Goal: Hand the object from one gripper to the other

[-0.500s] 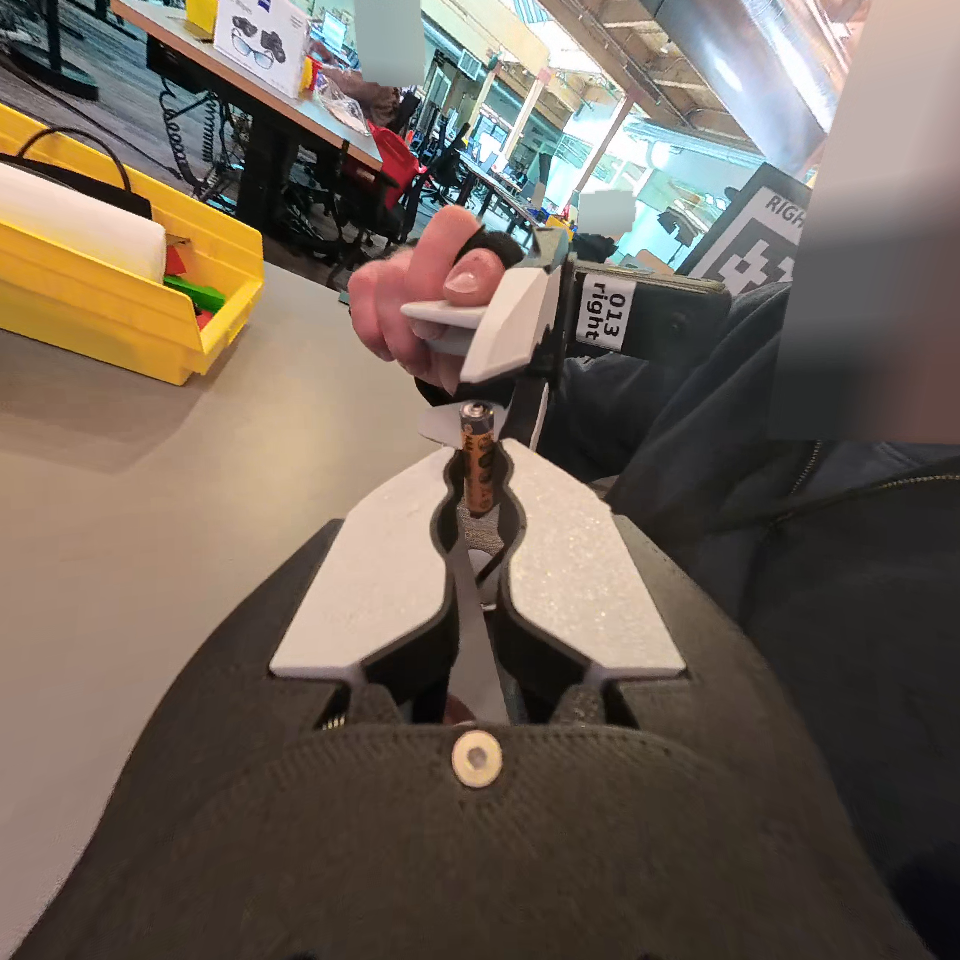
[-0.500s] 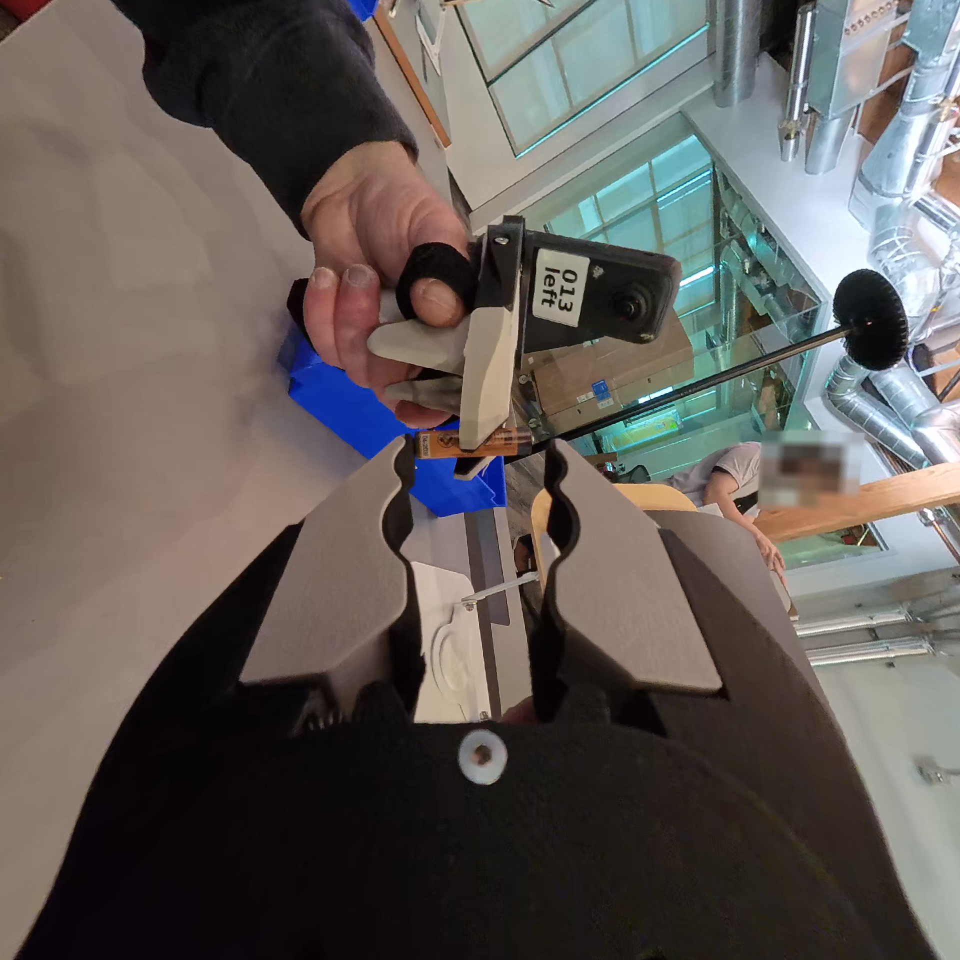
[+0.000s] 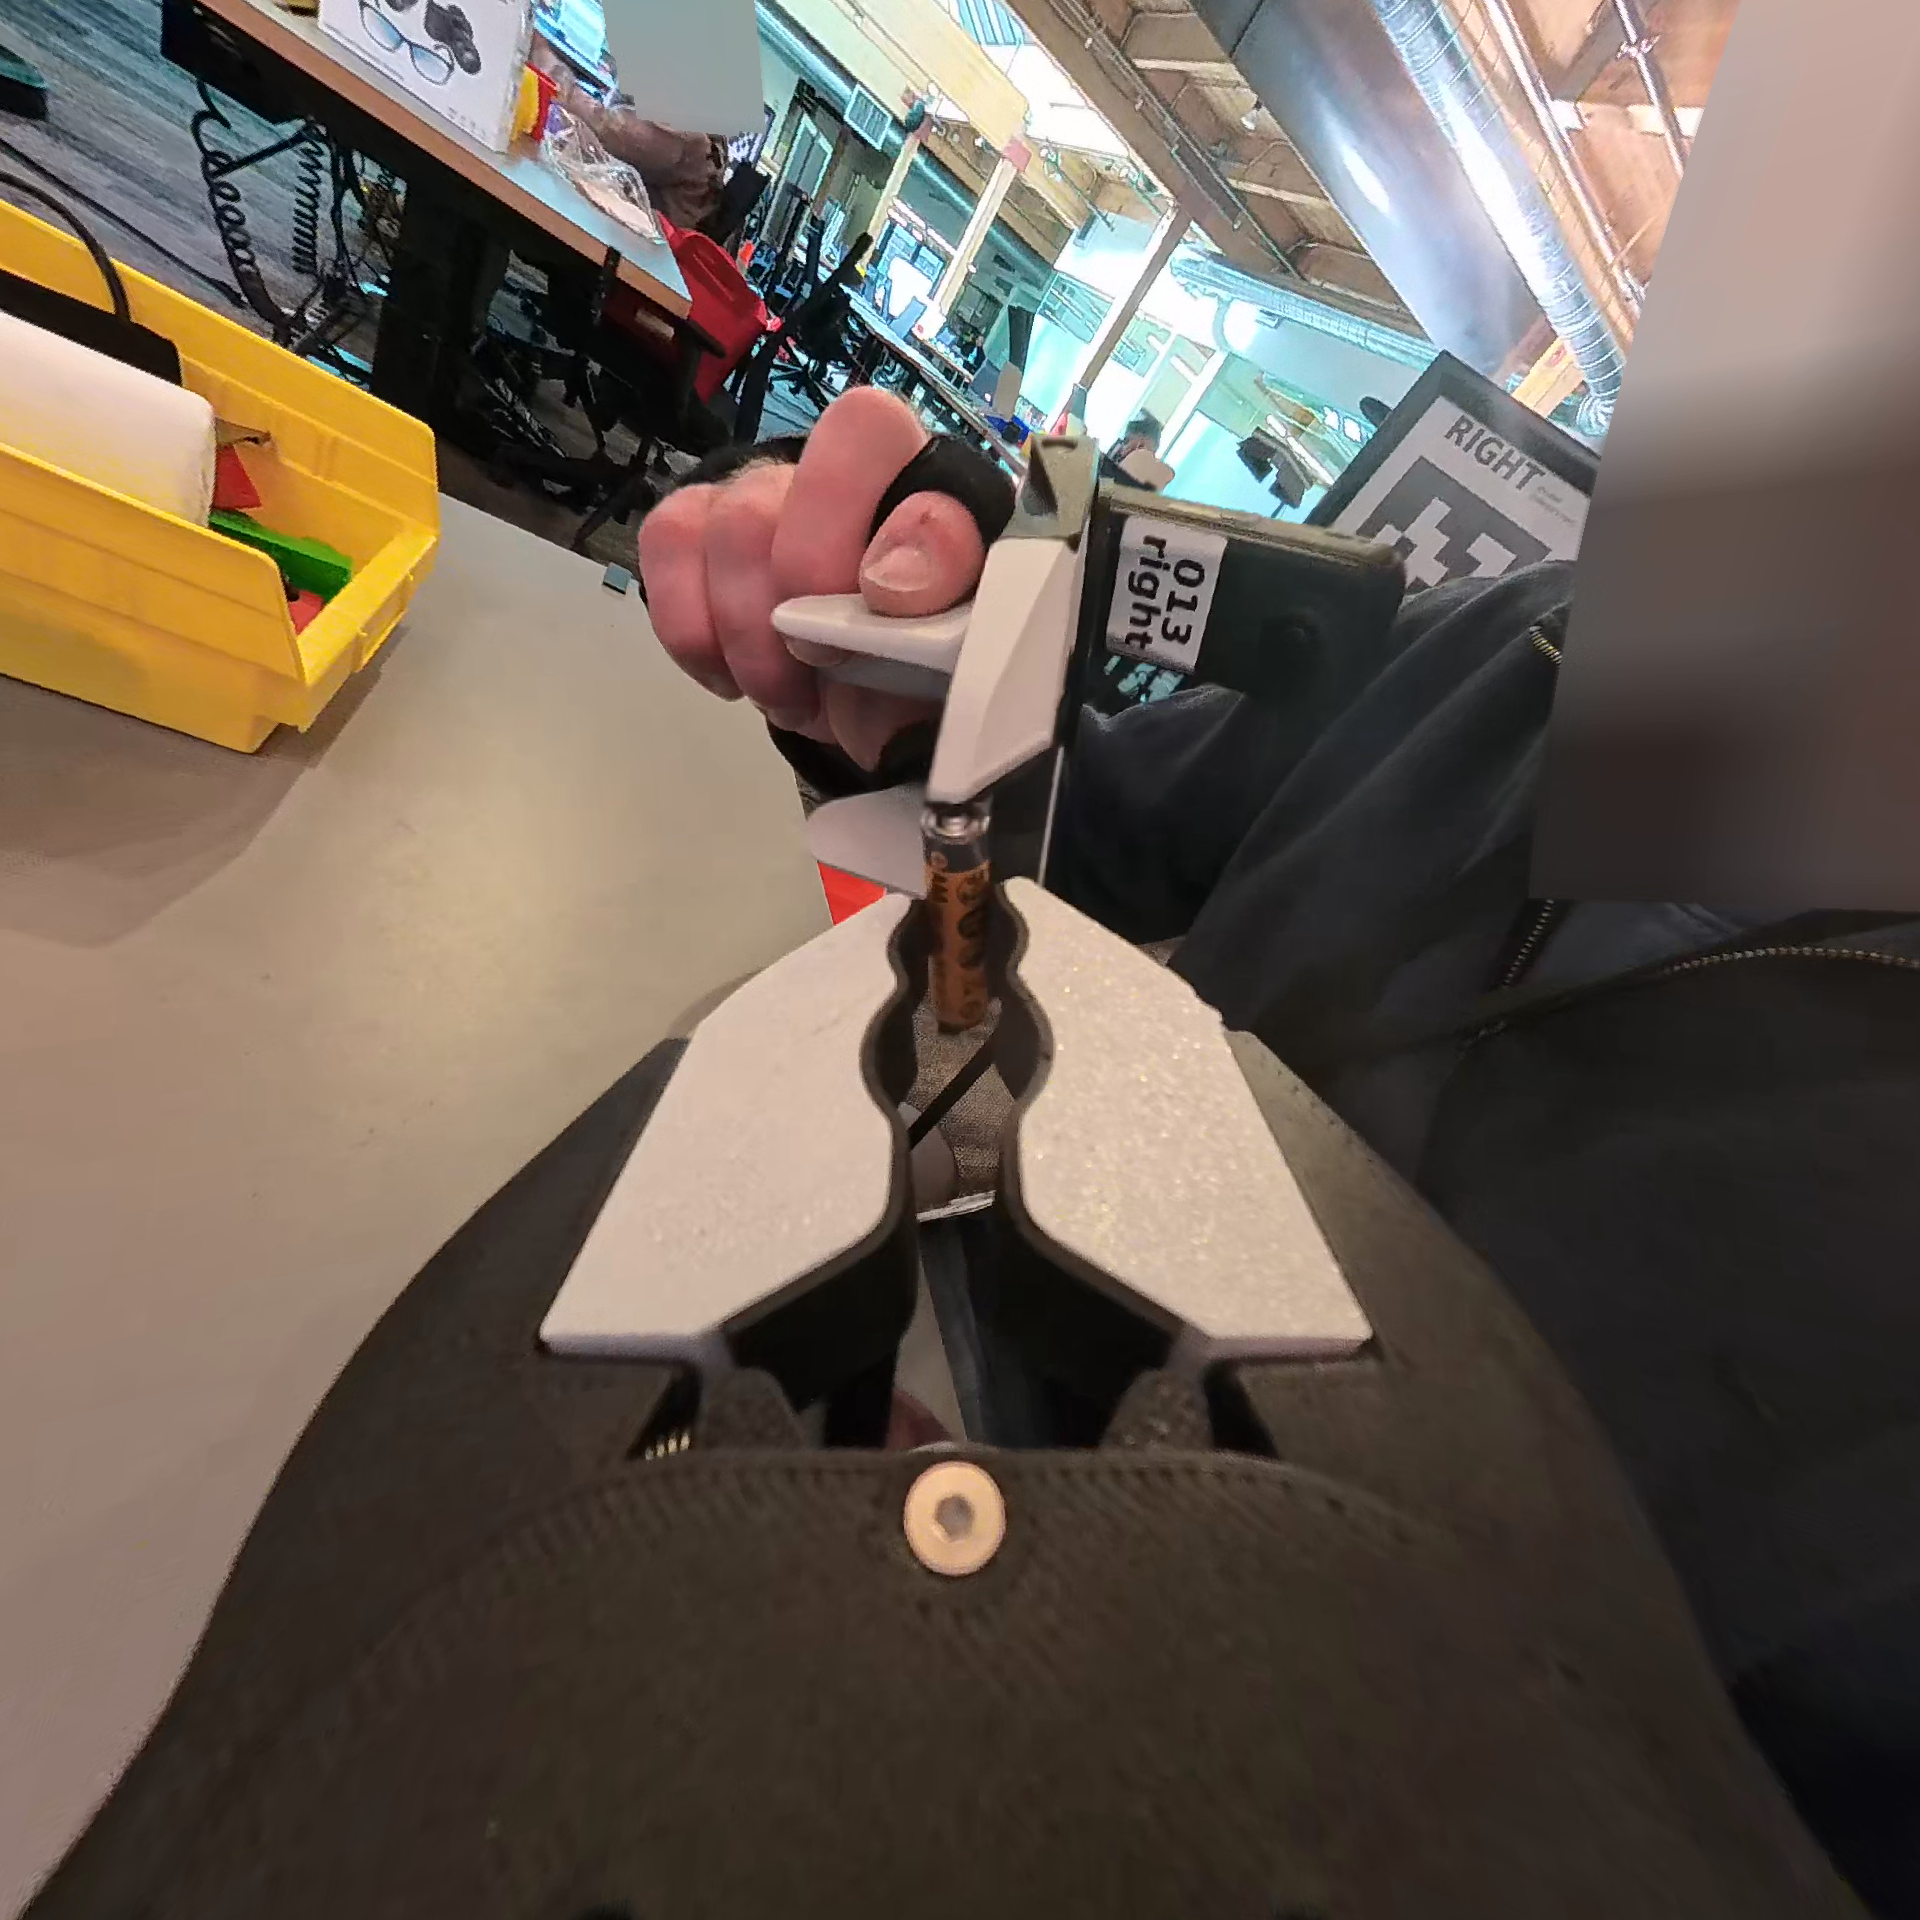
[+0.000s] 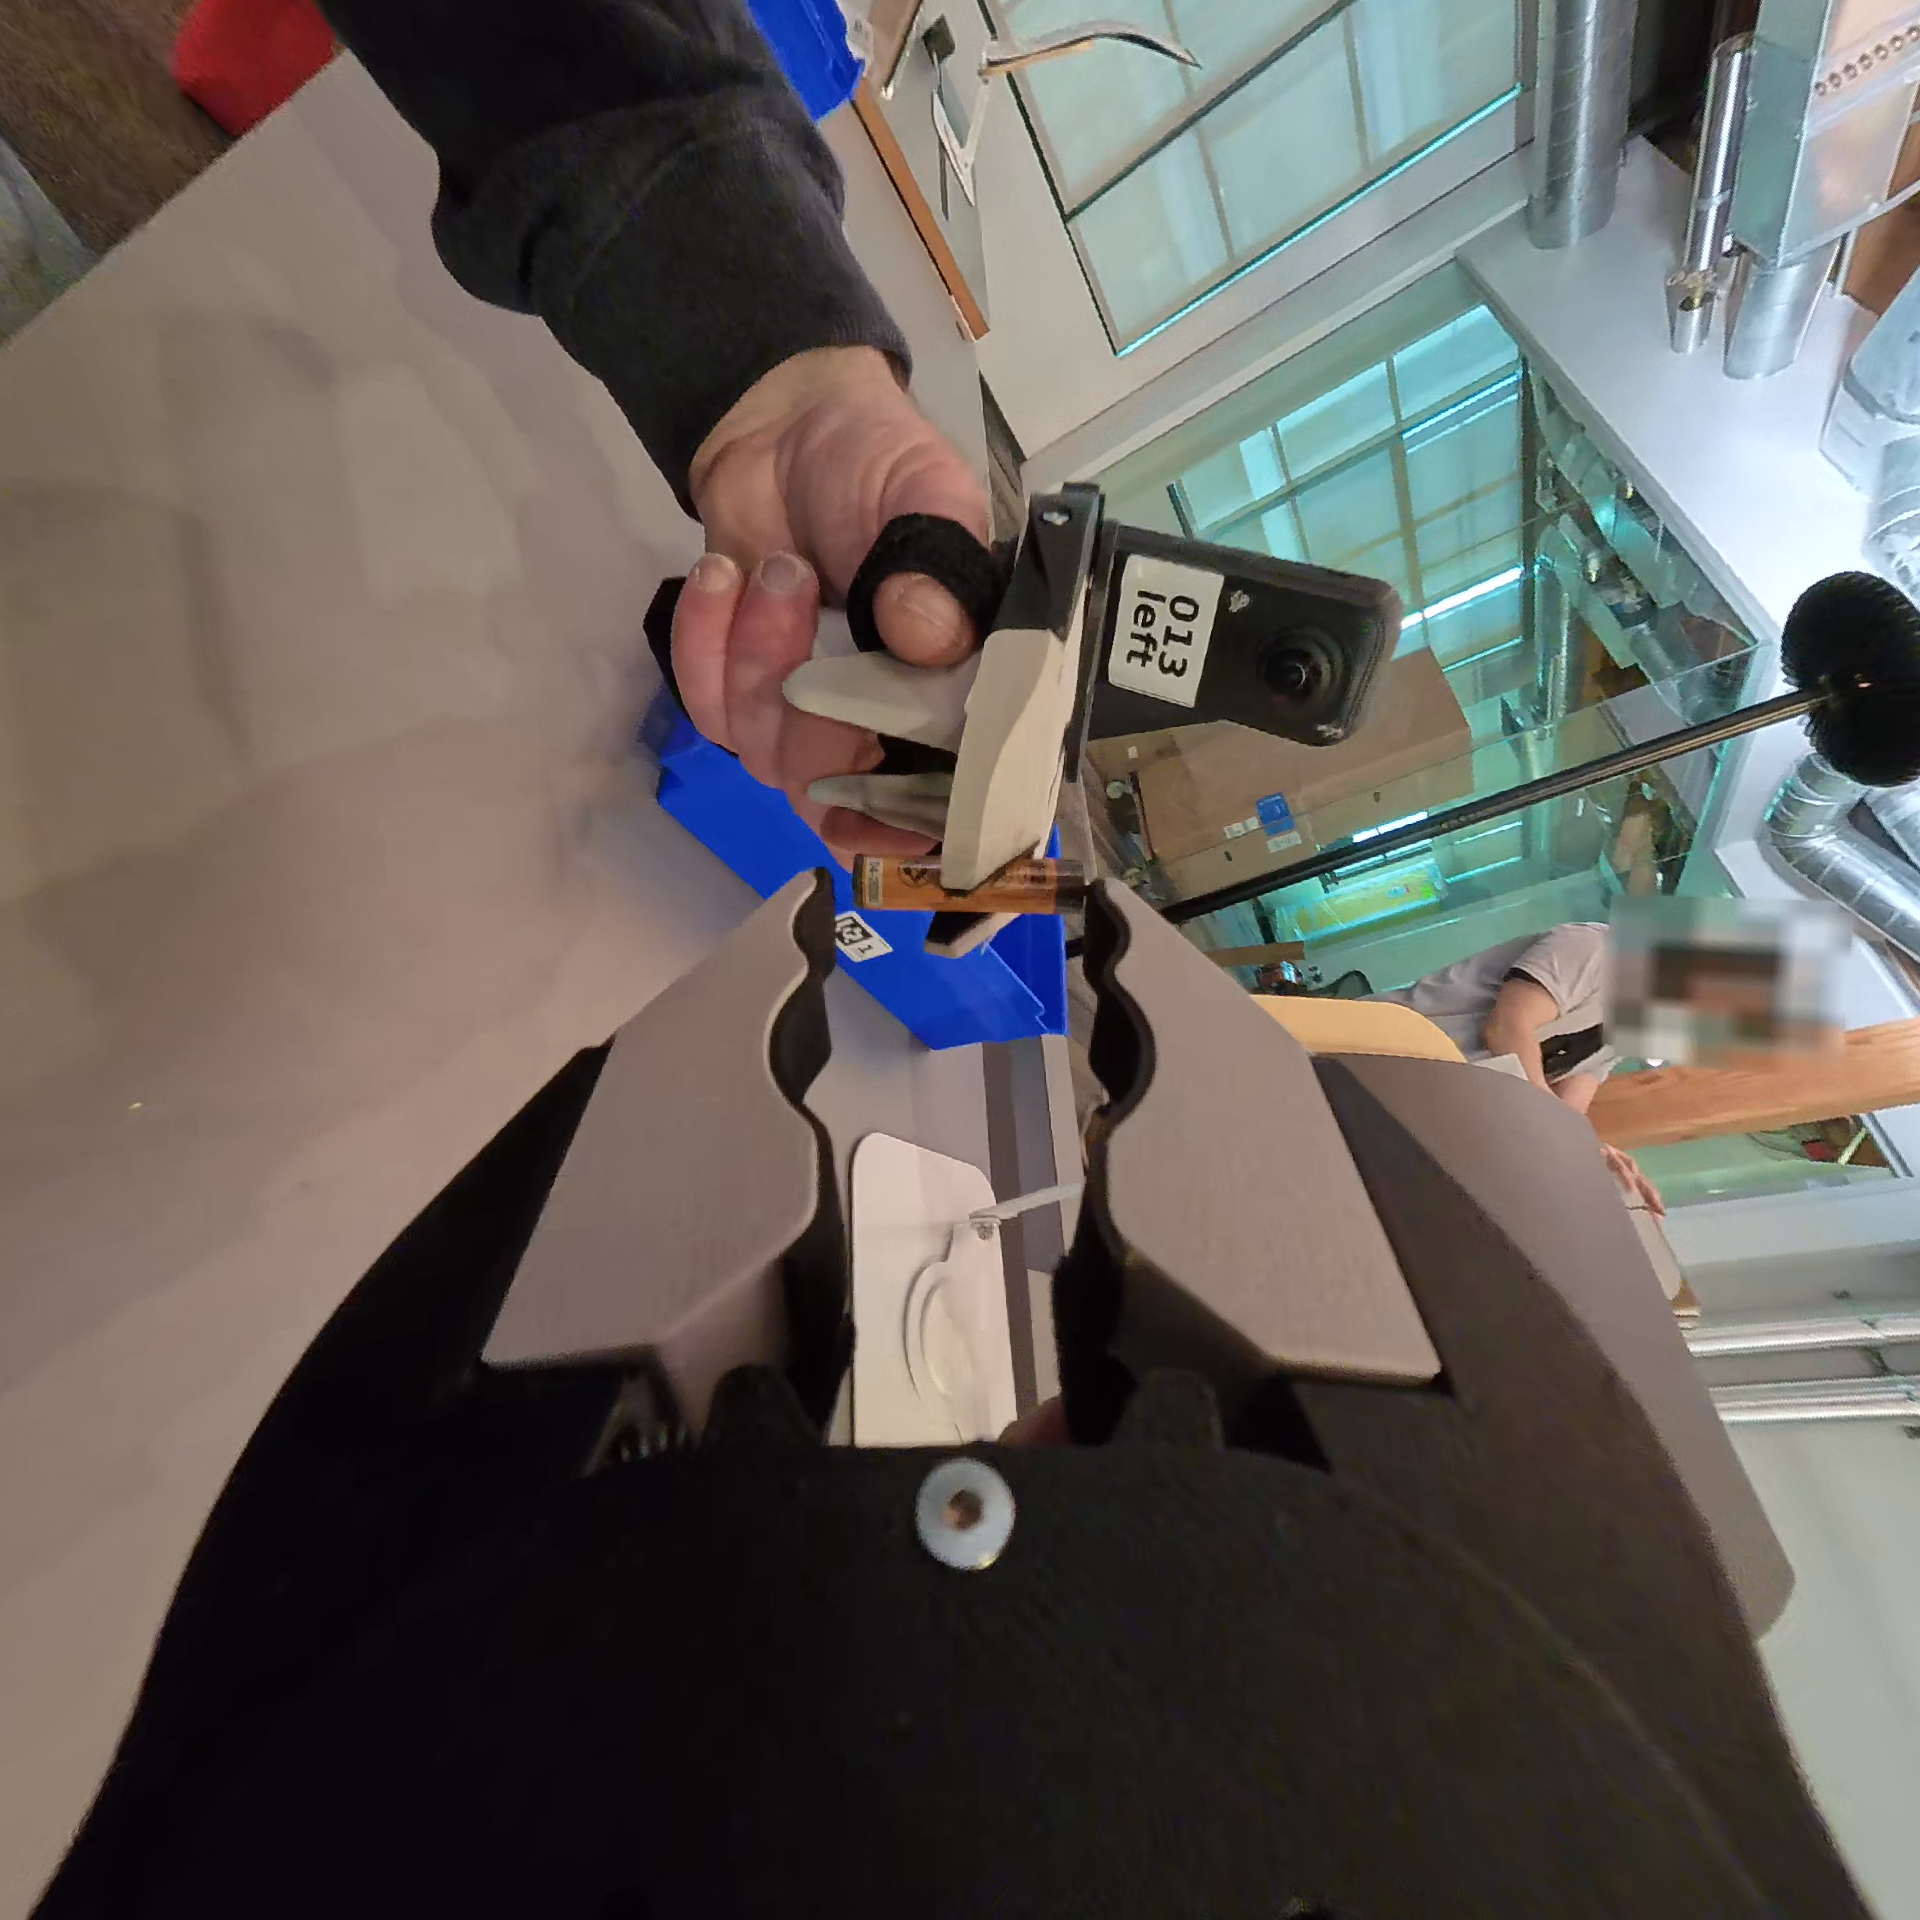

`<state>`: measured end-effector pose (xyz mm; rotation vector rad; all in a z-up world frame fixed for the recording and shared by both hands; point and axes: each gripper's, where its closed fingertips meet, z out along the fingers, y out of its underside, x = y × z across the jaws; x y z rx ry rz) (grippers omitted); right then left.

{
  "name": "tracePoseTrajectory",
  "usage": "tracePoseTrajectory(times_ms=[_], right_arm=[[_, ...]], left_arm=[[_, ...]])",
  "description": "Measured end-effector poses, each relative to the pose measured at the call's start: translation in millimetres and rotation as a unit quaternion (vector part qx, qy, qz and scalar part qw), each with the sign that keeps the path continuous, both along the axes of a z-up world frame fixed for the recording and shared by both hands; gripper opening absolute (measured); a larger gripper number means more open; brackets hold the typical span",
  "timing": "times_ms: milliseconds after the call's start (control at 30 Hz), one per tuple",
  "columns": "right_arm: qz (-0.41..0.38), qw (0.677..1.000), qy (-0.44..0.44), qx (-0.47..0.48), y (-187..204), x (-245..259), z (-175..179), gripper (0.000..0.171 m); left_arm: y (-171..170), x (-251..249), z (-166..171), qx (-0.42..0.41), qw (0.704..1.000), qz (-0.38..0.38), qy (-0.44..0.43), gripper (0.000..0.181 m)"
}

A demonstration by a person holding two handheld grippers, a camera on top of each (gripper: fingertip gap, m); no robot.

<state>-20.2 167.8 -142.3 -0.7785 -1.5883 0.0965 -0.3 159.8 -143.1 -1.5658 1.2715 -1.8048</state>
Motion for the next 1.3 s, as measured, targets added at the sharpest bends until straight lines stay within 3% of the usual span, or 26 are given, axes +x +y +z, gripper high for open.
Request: tracePoseTrajectory(times_ms=[467, 600, 733, 833, 933, 1300], right_arm=[[0.007, 0.999, 0.017, -0.049, 0.0, 3.1, 3.2, 0.04], [0.025, 0.986, 0.081, -0.141, 2.7, 9.0, 11.6, 0.04], [0.058, 0.957, 0.15, -0.239, 5.2, 18.1, 19.0, 0.04], [0.079, 0.942, 0.171, -0.279, 3.1, 19.8, 18.2, 0.04], [0.094, 0.932, 0.185, -0.298, 0.0, 22.0, 19.1, 0.04], [0.135, 0.924, 0.173, -0.313, -12.1, 22.4, 17.5, 0.041]], left_arm=[[3.1, 2.4, 2.4, 0.012, 1.0, 0.018, -0.023, 0.011], [15.2, 0.4, 5.6, 0.152, 0.984, 0.094, -0.02, 0.038], [16.1, -2.3, 12.4, 0.362, 0.918, 0.164, -0.016, 0.046], [15.9, 2.8, 11.9, 0.452, 0.871, 0.193, 0.0, 0.047], [13.9, 6.2, 14.4, 0.466, 0.861, 0.204, -0.012, 0.049], [-0.9, 11.5, 11.0, 0.433, 0.888, 0.149, -0.038, 0.043]])
